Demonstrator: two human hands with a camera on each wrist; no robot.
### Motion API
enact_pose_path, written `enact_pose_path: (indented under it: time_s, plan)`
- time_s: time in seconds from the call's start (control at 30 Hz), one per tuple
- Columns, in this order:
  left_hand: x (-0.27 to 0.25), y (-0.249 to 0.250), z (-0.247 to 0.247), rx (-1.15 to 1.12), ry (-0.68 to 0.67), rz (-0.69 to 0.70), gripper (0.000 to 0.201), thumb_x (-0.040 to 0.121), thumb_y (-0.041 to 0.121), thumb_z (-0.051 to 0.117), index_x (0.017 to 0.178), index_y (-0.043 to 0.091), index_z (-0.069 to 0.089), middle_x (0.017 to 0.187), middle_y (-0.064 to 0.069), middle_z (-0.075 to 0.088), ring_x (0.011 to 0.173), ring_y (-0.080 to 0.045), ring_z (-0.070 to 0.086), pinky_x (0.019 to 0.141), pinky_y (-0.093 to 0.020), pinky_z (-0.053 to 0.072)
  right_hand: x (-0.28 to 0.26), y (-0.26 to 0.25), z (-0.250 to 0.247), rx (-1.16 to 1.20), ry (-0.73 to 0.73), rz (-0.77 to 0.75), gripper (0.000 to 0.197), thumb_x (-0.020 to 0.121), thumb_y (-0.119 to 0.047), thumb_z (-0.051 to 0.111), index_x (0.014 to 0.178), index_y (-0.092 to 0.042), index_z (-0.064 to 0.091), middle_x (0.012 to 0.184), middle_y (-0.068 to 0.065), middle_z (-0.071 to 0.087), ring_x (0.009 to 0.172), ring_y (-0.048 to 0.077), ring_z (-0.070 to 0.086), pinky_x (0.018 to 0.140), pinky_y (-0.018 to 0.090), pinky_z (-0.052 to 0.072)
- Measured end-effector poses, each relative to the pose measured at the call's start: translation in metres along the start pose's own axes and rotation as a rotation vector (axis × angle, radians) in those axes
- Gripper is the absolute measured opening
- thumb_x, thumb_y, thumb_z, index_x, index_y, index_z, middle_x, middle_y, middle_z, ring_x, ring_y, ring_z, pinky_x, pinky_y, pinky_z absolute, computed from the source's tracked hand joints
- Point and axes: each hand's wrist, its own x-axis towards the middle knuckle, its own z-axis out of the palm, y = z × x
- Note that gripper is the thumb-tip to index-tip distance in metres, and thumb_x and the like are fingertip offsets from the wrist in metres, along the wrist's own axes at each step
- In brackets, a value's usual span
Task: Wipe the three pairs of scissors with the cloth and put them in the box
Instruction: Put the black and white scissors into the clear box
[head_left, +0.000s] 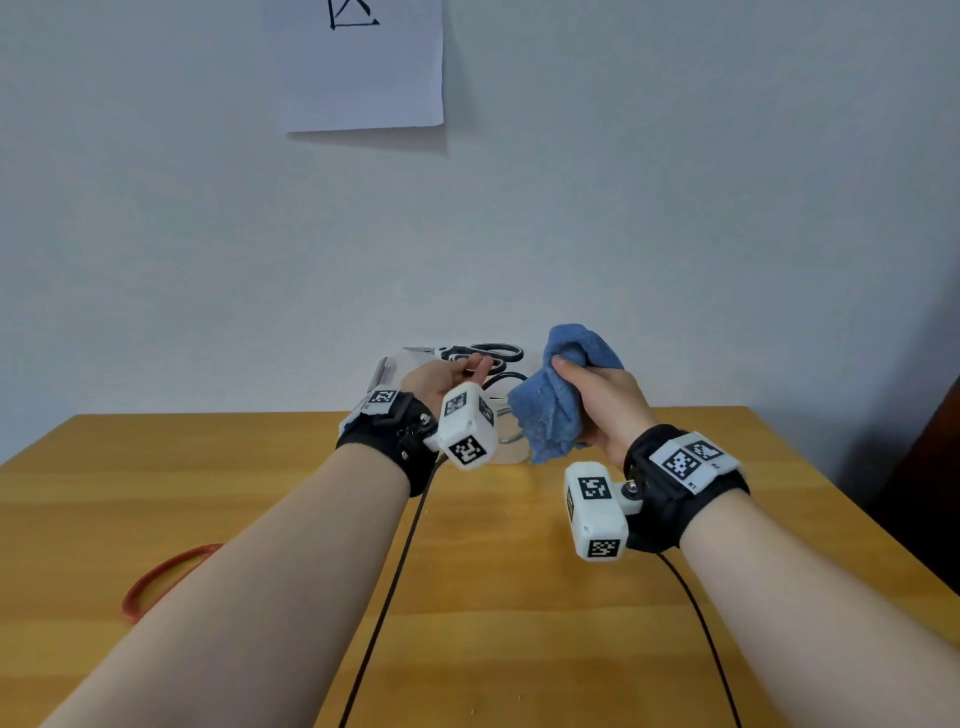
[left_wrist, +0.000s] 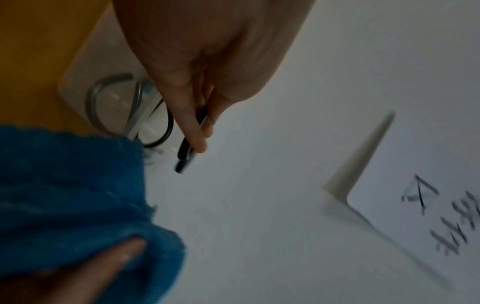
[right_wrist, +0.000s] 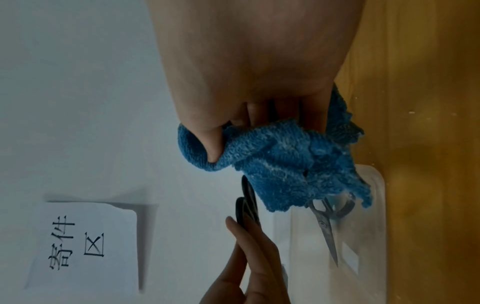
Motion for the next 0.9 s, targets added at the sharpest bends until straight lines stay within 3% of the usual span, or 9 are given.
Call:
enact_pose_path:
  time_s: [0.07, 0.17, 0.3, 0.4, 0.5, 0.6, 0.73, 0.83, 0.9]
  plan:
    - [0.005, -0.001, 0.003, 0.05, -0.057, -0.044, 0.026, 0.111, 0.013, 0.042, 0.112, -0.006, 0.059, 0.104, -0.021, 0.064, 0.092, -0.033, 0.066, 0.071, -0.042, 0.064, 0.005, 0.004, -0.005, 0.029, 0.012, 0.014, 0.02, 0.092, -0.033, 0.073, 0.102, -0.015, 0.074, 0.105, 0.012, 0.075, 0.099, 0.03, 0.072, 0.088, 0.049, 0.059]
    - [0.009, 0.001, 0.006, 0.283, -0.031, -0.088, 0.048, 0.11, 0.035, 0.042, 0.106, -0.011, 0.055, 0.082, -0.029, 0.069, 0.105, -0.042, 0.066, 0.098, -0.047, 0.053, 0.01, 0.01, -0.01, 0.048, 0.017, 0.05, 0.02, 0.091, -0.033, 0.074, 0.102, -0.015, 0.073, 0.105, 0.012, 0.075, 0.098, 0.03, 0.072, 0.083, 0.047, 0.06]
    - [0.004, 0.002, 0.003, 0.341, -0.01, -0.101, 0.052, 0.108, 0.035, 0.047, 0.13, -0.012, 0.049, 0.117, -0.037, 0.064, 0.093, -0.041, 0.068, 0.076, -0.045, 0.056, 0.012, 0.018, -0.011, 0.038, 0.024, 0.077, 0.026, 0.087, -0.034, 0.078, 0.104, -0.015, 0.075, 0.107, 0.012, 0.076, 0.098, 0.031, 0.073, 0.085, 0.051, 0.06]
    - [0.0, 0.001, -0.006, 0.24, -0.007, -0.053, 0.043, 0.108, 0.025, 0.047, 0.135, -0.007, 0.053, 0.132, -0.031, 0.06, 0.106, -0.043, 0.068, 0.079, -0.044, 0.059, 0.006, 0.018, -0.008, 0.019, -0.007, 0.092, 0.023, 0.089, -0.033, 0.077, 0.102, -0.014, 0.075, 0.106, 0.014, 0.076, 0.099, 0.033, 0.073, 0.088, 0.053, 0.059]
    - [-0.013, 0.002, -0.017, 0.189, 0.006, 0.043, 0.031, 0.109, 0.015, 0.042, 0.126, -0.006, 0.057, 0.127, -0.024, 0.066, 0.107, -0.043, 0.066, 0.086, -0.046, 0.058, -0.004, 0.016, -0.003, -0.023, -0.057, 0.117, 0.027, 0.09, -0.033, 0.076, 0.105, -0.011, 0.072, 0.107, 0.016, 0.075, 0.1, 0.035, 0.072, 0.088, 0.052, 0.058]
    - [-0.035, 0.004, -0.034, 0.365, 0.106, 0.13, 0.018, 0.105, 0.012, 0.047, 0.106, 0.002, 0.063, 0.114, -0.014, 0.073, 0.094, -0.036, 0.07, 0.078, -0.043, 0.06, -0.019, 0.016, 0.002, -0.139, -0.105, 0.147, 0.036, 0.086, -0.035, 0.079, 0.108, -0.008, 0.071, 0.105, 0.017, 0.076, 0.1, 0.036, 0.072, 0.095, 0.059, 0.055]
    - [-0.057, 0.003, -0.071, 0.588, 0.294, 0.24, 0.018, 0.102, 0.009, 0.052, 0.113, 0.004, 0.066, 0.105, -0.008, 0.074, 0.096, -0.031, 0.066, 0.083, -0.041, 0.057, -0.036, 0.021, 0.01, -0.414, -0.128, 0.089, 0.038, 0.084, -0.036, 0.08, 0.103, -0.004, 0.071, 0.099, 0.015, 0.076, 0.096, 0.034, 0.072, 0.094, 0.052, 0.057]
    - [-0.065, -0.002, -0.105, 0.726, 0.397, 0.205, 0.02, 0.101, 0.014, 0.054, 0.116, 0.005, 0.064, 0.119, -0.008, 0.069, 0.103, -0.029, 0.057, 0.091, -0.041, 0.048, -0.049, 0.022, 0.015, -0.669, -0.14, 0.022, 0.029, 0.093, -0.023, 0.071, 0.096, 0.006, 0.065, 0.074, 0.014, 0.071, 0.071, 0.024, 0.07, 0.068, 0.03, 0.055]
    - [-0.071, -0.002, -0.129, 0.818, 0.497, 0.211, 0.022, 0.101, 0.013, 0.055, 0.118, 0.002, 0.062, 0.114, -0.011, 0.064, 0.098, -0.029, 0.054, 0.088, -0.039, 0.043, -0.058, 0.024, 0.016, -0.781, -0.077, 0.039, 0.04, 0.093, -0.017, 0.07, 0.121, 0.006, 0.055, 0.077, 0.012, 0.069, 0.068, 0.019, 0.067, 0.057, 0.026, 0.049]
